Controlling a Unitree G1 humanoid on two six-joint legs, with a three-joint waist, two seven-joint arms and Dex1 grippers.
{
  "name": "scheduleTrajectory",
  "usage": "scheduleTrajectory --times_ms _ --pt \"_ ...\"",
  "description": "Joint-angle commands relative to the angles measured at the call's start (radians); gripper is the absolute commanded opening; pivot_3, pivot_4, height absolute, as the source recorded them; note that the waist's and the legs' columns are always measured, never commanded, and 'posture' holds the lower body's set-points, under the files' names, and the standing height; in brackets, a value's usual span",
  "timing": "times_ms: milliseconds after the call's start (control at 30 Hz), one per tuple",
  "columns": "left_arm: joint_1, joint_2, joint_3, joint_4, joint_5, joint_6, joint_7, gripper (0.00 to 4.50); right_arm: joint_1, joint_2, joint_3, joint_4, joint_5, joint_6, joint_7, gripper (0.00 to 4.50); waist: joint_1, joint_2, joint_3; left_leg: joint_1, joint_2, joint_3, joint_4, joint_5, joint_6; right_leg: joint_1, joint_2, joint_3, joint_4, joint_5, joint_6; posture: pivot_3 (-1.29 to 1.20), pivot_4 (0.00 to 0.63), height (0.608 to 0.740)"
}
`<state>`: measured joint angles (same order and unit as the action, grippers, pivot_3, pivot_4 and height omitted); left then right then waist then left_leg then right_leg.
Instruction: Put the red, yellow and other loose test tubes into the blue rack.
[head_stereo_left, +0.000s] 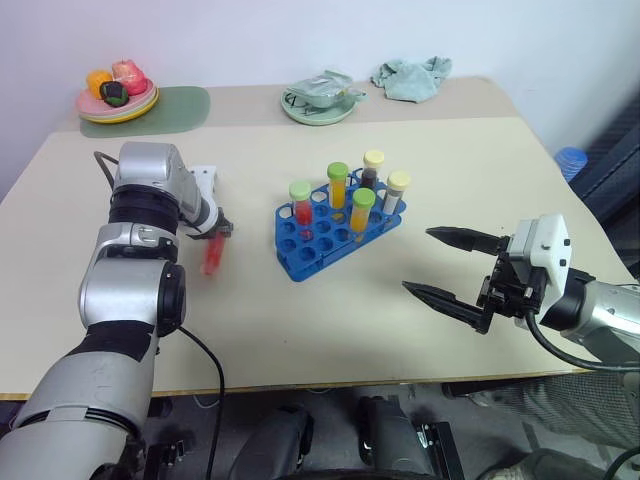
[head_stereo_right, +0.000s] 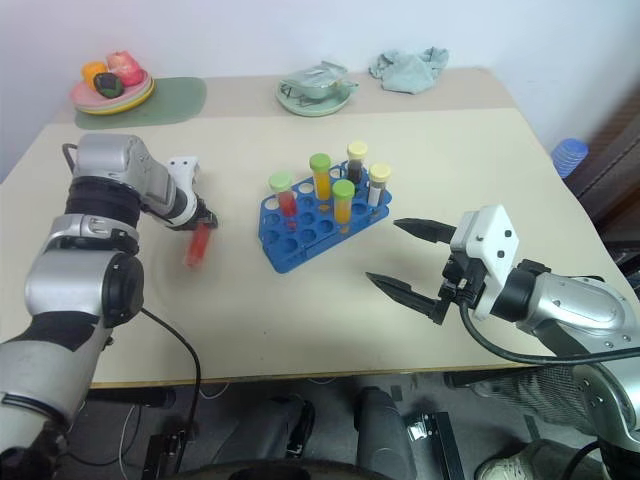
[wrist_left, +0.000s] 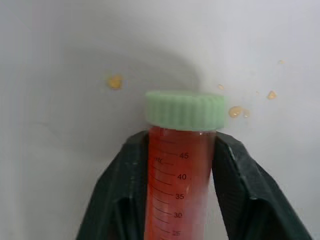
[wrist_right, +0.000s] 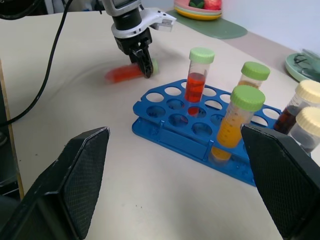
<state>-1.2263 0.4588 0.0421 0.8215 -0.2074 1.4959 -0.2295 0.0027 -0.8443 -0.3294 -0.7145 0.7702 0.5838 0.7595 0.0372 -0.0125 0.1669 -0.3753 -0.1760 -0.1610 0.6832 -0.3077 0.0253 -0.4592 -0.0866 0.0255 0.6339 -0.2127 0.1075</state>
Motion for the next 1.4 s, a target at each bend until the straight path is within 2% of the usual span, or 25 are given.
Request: scheduleTrajectory --times_ms 33,133,233,267,333,467,533,600,667,800,933,1000,1167,1400 --pt "0.053 0.075 -0.074 -0.241 -0.102 0.081 -0.143 1.68 -0.02 -0.004 -0.009 -0.01 0.009 -0.013 0.003 4.31 -0.001 0.0 0.0 0.0 0.0 0.0 0.0 0.0 0.0 0.0 0.0 0.0 0.0 0.0 0.0 0.0 0.15 0.74" --pt "0.191 0.182 -0.092 -0.573 -0.235 0.022 -0.326 1.68 -0.034 0.002 0.006 0.008 0.002 -0.019 0.012 4.31 -0.015 0.0 0.0 0.0 0.0 0.0 -0.001 0.0 0.0 -0.001 0.0 0.001 0.0 0.0 0.0 0.0 0.15 0.74" --pt "0.386 0.242 0.005 -0.88 -0.342 -0.223 -0.516 1.68 -0.052 0.009 0.023 0.026 -0.006 -0.027 0.016 4.31 -0.025 0.0 0.0 0.001 0.0 0.0 -0.001 0.0 0.0 -0.001 0.0 0.001 0.0 0.0 0.0 0.0 0.15 0.74" --pt "0.441 0.256 0.029 -0.938 -0.36 -0.306 -0.573 1.68 -0.057 0.012 0.029 0.03 -0.008 -0.029 0.015 4.31 -0.025 0.001 0.0 0.001 0.0 0.0 -0.001 0.0 0.0 0.0 0.0 0.001 0.0 0.0 0.0 0.0 0.15 0.74" --pt "0.503 0.268 0.085 -1.006 -0.445 -0.332 -0.661 1.68 -0.061 0.017 0.035 0.03 -0.01 -0.03 0.013 4.31 -0.024 0.001 0.0 0.001 0.0 0.0 -0.001 0.0 0.0 0.001 0.0 0.001 0.0 0.0 0.0 0.0 0.15 0.74" --pt "0.609 0.268 0.125 -1.078 -0.474 -0.514 -0.76 1.68 -0.053 0.02 0.027 0.023 -0.008 -0.028 0.006 4.31 -0.023 0.001 0.0 0.001 0.001 0.0 0.0 0.0 0.0 0.001 0.0 0.0 0.0 0.0 0.0 0.0 0.15 0.74" --pt "0.624 0.173 0.167 -1.057 -0.514 -0.573 -0.722 1.68 -0.041 0.022 0.015 0.009 -0.006 -0.023 -0.01 4.31 -0.018 0.002 0.0 0.002 0.001 0.0 -0.001 0.0 0.0 0.003 0.0 0.0 -0.002 0.0 0.0 0.0 0.15 0.74" --pt "0.632 0.055 0.158 -1.006 -0.44 -0.799 -0.691 1.68 -0.017 0.025 -0.005 -0.015 -0.004 -0.019 -0.033 4.31 -0.003 0.001 0.0 0.002 0.001 0.0 0.0 0.0 0.0 0.005 0.0 -0.001 -0.003 0.0 0.0 0.0 0.15 0.74" --pt "0.637 0.0 0.129 -0.964 -0.4 -0.918 -0.71 1.68 0.001 0.028 -0.019 -0.031 0.0 -0.016 -0.05 4.31 0.004 0.001 0.0 0.002 0.001 0.0 0.0 0.0 0.0 0.005 0.0 -0.001 -0.004 0.0 0.0 0.0 0.15 0.74" --pt "0.639 -0.092 0.092 -0.875 -0.397 -1.037 -0.755 1.68 0.041 0.029 -0.054 -0.074 0.012 -0.006 -0.089 4.31 0.003 0.001 0.0 0.002 0.001 0.0 0.0 -0.001 0.001 0.005 0.0 -0.001 -0.004 0.0 0.0 0.0 0.15 0.74" --pt "0.625 -0.159 0.041 -0.79 -0.349 -1.15 -0.765 1.68 0.07 0.028 -0.084 -0.108 0.023 0.004 -0.124 4.31 0.004 0.001 0.0 0.002 0.001 0.0 0.0 -0.001 0.001 0.005 0.0 -0.001 -0.004 0.0 0.0 0.0 0.15 0.74" --pt "0.619 -0.184 0.023 -0.77 -0.363 -1.145 -0.773 1.68 0.086 0.029 -0.099 -0.124 0.026 0.008 -0.139 4.31 0.003 0.001 0.0 0.002 0.001 0.0 0.0 -0.001 0.001 0.005 0.0 0.0 -0.004 0.0 0.0 0.0 0.15 0.74" --pt "0.609 -0.235 -0.022 -0.688 -0.274 -1.264 -0.733 1.68 0.106 0.028 -0.122 -0.154 0.044 0.02 -0.173 4.31 0.003 0.001 0.0 0.002 0.001 0.0 0.0 -0.001 0.001 0.005 0.0 0.0 -0.004 0.0 0.0 0.0 0.15 0.74" --pt "0.612 -0.254 -0.077 -0.591 -0.157 -1.38 -0.691 1.68 0.138 0.031 -0.129 -0.174 0.053 0.018 -0.199 4.31 0.005 0.0 0.0 0.002 0.001 0.0 0.0 -0.001 0.001 0.005 0.0 0.0 -0.004 0.0 0.0 0.0 0.15 0.74"
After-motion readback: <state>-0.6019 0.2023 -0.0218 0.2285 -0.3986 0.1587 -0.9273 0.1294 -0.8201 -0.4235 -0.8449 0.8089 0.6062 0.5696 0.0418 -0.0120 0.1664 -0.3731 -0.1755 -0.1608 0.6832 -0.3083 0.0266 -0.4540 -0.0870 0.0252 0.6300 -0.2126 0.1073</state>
